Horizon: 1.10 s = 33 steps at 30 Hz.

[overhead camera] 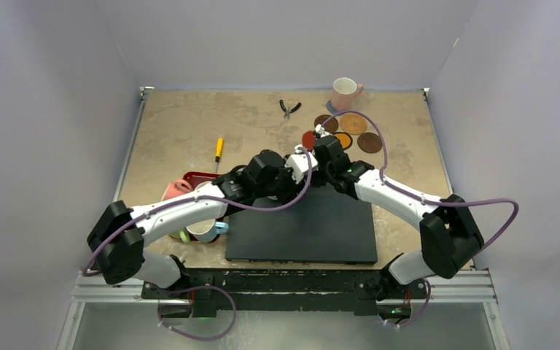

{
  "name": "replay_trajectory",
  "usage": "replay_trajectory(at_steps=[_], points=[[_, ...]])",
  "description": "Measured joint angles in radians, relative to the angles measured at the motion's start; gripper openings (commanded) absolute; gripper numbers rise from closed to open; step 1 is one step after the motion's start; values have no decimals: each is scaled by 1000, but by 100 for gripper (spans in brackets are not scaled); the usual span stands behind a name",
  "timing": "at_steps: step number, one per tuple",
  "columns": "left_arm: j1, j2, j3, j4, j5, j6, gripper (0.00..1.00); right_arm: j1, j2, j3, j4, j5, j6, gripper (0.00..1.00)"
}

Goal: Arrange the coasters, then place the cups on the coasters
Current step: Place the cup on the coaster.

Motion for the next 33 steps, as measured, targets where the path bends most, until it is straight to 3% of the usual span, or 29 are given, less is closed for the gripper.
replay_trajectory(at_steps=[13, 20, 26, 33], points=[[49, -300, -60, 126, 26, 6, 72, -8, -63, 140, -309, 281, -90, 0], [164, -312, -60, 140, -108, -43, 79, -95, -42, 307, -413, 370, -155, 0], [194, -287, -60, 111, -275, -72, 81, -214, 65, 435, -420, 381, -210, 0], [208, -272, -60, 88, -340, -76, 82, -300, 293, 625, -436, 381, -301, 0]])
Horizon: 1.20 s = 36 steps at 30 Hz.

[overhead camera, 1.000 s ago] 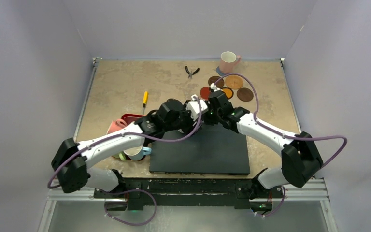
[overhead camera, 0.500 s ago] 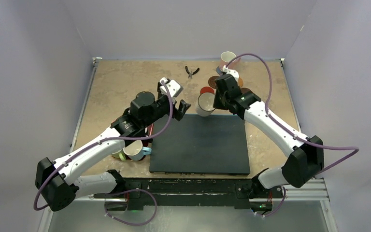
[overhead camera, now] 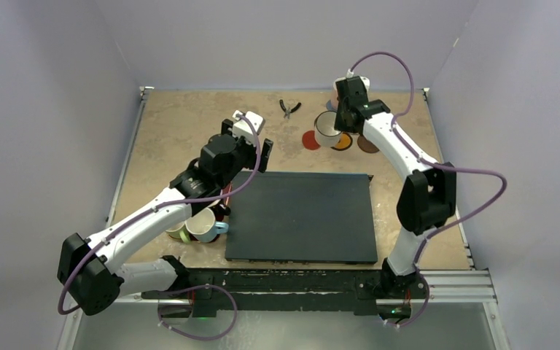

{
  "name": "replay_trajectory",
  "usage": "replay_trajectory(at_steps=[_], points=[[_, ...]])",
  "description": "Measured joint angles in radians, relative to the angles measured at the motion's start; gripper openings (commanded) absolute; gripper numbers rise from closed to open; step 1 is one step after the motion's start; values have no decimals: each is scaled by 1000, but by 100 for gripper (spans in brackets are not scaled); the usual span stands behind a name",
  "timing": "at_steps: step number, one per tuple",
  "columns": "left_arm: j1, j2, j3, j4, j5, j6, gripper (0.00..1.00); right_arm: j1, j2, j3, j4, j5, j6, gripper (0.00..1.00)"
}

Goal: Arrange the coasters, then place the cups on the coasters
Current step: Place the cup on the coaster.

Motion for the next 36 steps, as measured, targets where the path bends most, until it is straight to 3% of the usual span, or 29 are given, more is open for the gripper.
replay_trajectory(at_steps=[17, 24, 36], points=[[38, 46, 0, -8, -37, 1, 82, -106, 450, 540, -125, -113, -161, 0], [38, 57, 0, -11, -40, 2, 82, -120, 547, 658, -158, -153, -175, 0], [43, 69, 0, -13, -41, 5, 82, -129, 594, 706, -172, -175, -189, 0]])
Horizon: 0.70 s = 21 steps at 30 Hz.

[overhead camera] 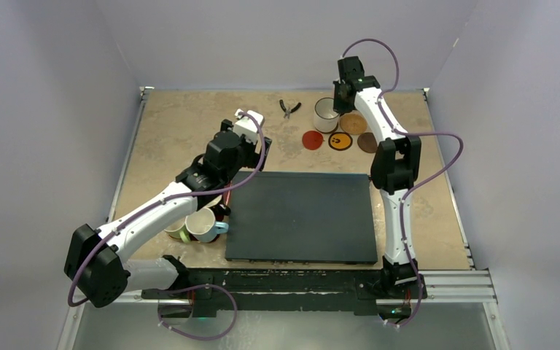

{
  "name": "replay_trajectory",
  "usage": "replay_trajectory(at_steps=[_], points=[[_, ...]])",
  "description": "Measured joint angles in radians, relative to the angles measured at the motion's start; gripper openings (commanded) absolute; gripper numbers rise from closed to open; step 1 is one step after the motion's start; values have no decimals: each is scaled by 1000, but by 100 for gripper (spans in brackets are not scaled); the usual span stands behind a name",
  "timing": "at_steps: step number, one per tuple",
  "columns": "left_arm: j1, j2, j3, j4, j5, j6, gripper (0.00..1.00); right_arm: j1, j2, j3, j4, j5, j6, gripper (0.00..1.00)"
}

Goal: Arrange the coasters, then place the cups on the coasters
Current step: Place the cup on the coaster.

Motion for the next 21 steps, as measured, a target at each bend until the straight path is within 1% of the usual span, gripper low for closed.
replay_trajectory(at_steps=[21], points=[[5, 0, 0, 0, -2, 0, 82, -20, 35, 28, 1, -2, -2, 0]])
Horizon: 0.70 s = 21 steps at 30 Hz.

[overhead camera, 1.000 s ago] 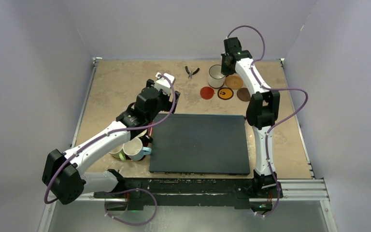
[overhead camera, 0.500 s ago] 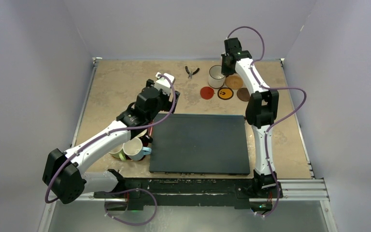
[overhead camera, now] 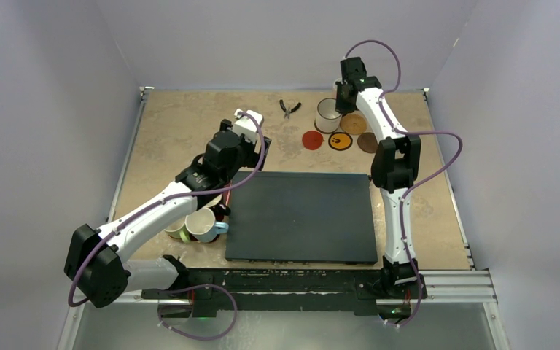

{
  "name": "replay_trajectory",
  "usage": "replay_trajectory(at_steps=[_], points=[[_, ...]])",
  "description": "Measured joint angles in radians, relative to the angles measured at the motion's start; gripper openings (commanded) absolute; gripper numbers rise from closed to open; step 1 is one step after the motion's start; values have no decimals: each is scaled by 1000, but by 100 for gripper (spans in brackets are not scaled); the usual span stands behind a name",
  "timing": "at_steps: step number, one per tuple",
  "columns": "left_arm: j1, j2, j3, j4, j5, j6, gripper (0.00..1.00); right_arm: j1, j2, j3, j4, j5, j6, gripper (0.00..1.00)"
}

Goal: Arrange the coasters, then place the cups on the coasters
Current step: Place the cup on the coaster.

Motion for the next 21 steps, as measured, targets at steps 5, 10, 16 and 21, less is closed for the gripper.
replay_trajectory(at_steps=[5, 10, 16, 21], points=[[6, 0, 0, 0, 0, 0, 82, 0, 0, 0, 0, -6, 0, 0], [8, 0, 0, 0, 0, 0, 82, 0, 0, 0, 0, -11, 0, 0], [10, 0, 0, 0, 1, 0, 82, 0, 4, 5, 0, -23, -4, 5], [10, 0, 0, 0, 2, 0, 82, -2, 15, 16, 5, -25, -7, 13]])
